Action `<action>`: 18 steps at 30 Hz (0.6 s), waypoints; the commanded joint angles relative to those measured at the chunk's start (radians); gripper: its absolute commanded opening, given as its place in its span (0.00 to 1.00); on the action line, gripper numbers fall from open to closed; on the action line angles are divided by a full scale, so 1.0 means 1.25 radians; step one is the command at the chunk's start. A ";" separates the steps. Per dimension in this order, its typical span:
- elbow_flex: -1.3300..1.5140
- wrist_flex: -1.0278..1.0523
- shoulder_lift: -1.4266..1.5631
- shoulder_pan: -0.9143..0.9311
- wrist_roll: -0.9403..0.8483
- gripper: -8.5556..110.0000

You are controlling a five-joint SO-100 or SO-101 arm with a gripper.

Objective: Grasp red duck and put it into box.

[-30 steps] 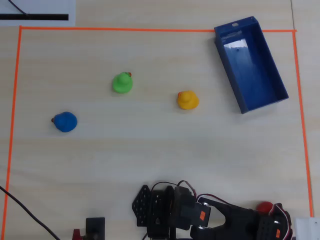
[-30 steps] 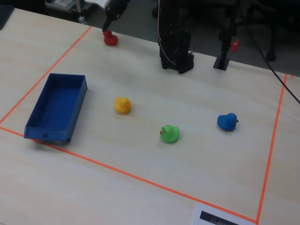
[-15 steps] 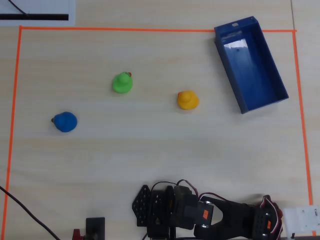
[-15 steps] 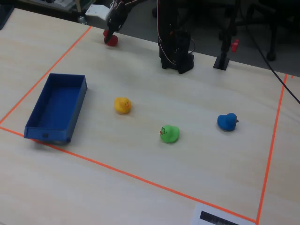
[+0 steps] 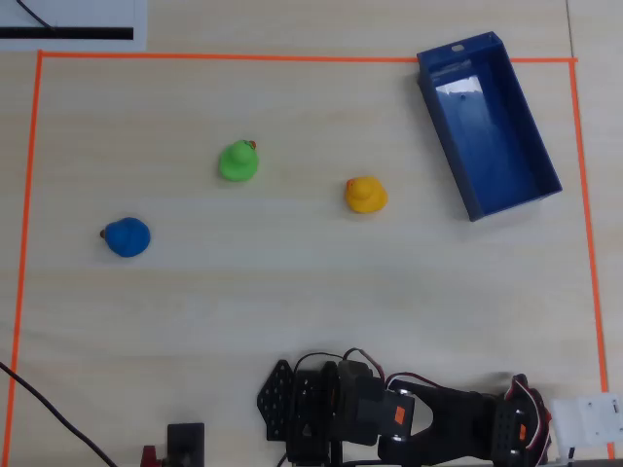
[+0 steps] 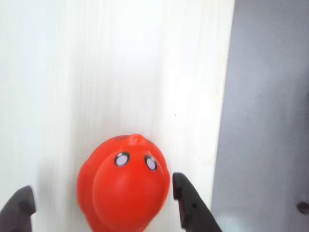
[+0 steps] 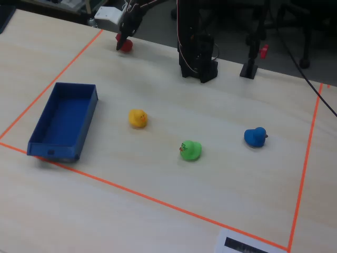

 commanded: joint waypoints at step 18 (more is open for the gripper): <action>-0.108 0.113 -0.005 -0.027 -0.063 0.07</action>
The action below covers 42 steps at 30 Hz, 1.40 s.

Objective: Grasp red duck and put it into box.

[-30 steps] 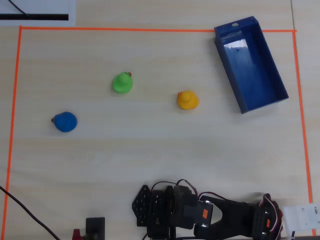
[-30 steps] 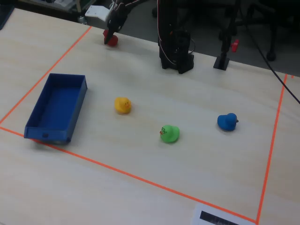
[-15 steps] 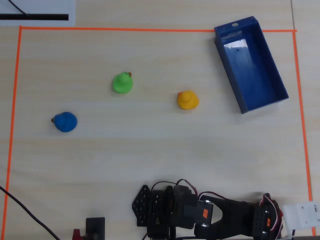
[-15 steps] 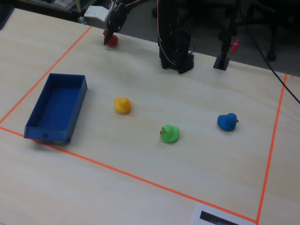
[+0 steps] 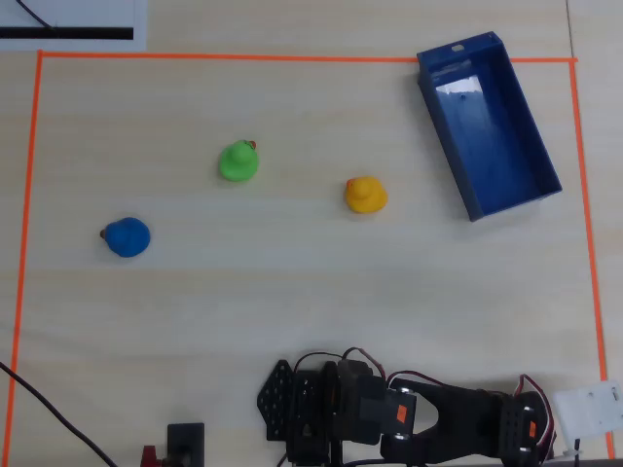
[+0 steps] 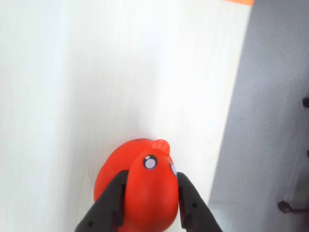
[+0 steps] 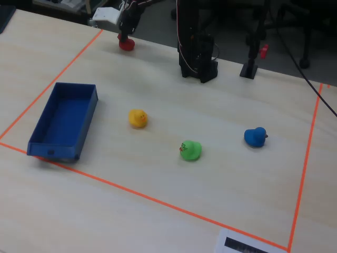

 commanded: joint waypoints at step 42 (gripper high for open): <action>-0.549 0.036 -0.099 -0.800 0.453 0.07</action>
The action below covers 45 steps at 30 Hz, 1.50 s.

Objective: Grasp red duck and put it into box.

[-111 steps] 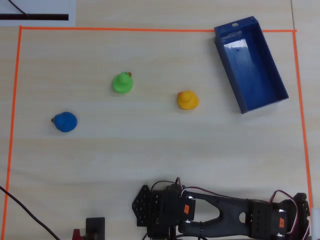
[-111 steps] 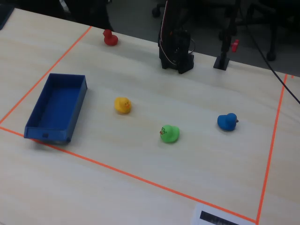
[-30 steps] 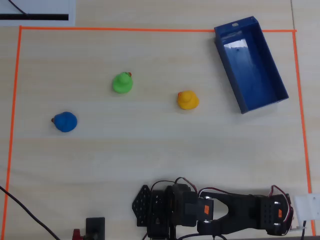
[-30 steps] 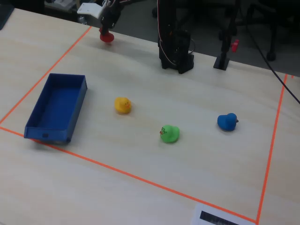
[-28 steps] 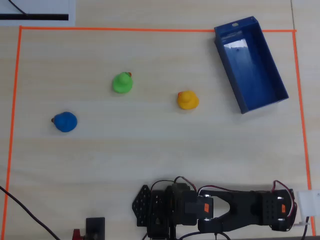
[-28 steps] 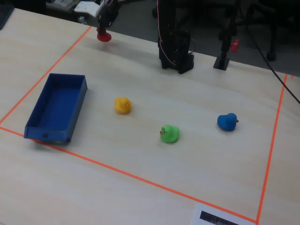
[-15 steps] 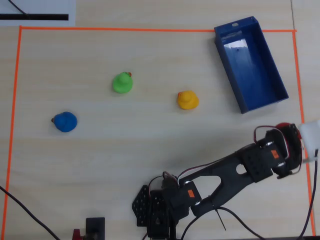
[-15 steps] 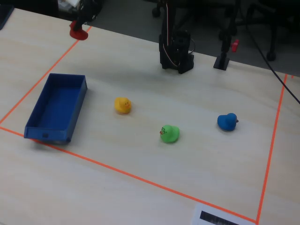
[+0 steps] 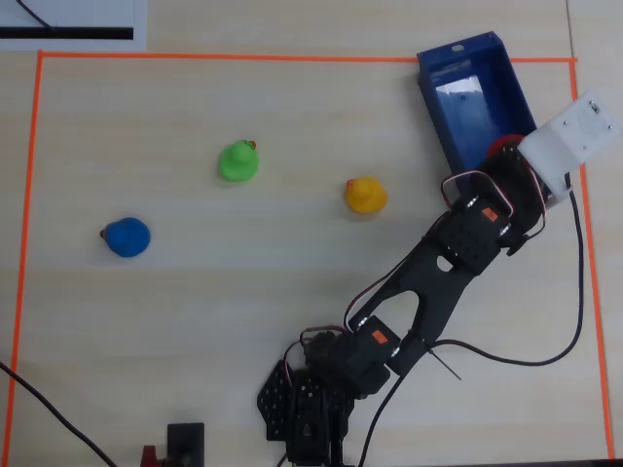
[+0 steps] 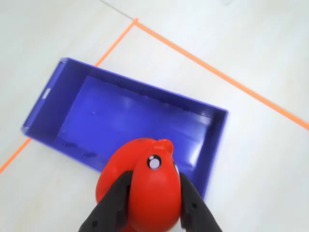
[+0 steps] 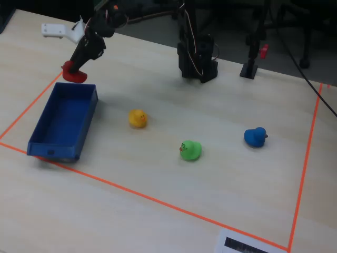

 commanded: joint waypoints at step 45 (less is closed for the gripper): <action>-0.118 -0.109 -0.207 -0.016 -0.055 0.21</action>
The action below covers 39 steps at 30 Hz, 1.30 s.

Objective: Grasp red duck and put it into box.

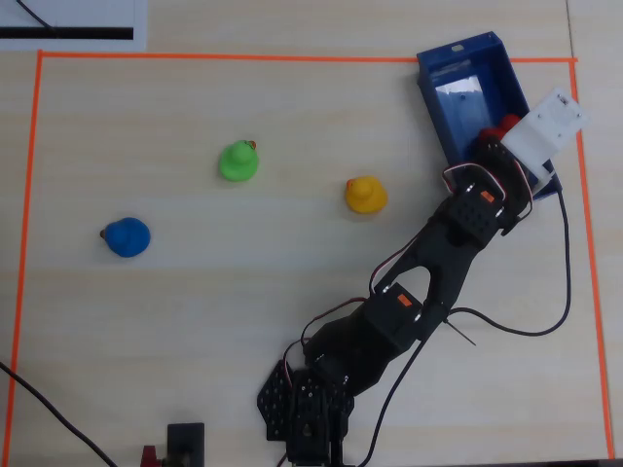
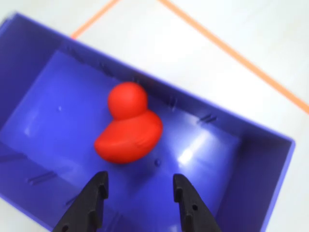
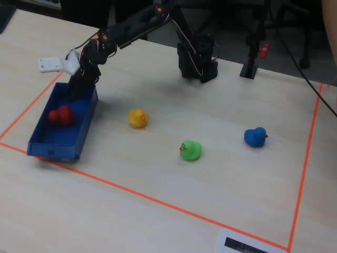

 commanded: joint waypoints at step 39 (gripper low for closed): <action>1.233 0.663 1.593 -0.619 -0.167 0.07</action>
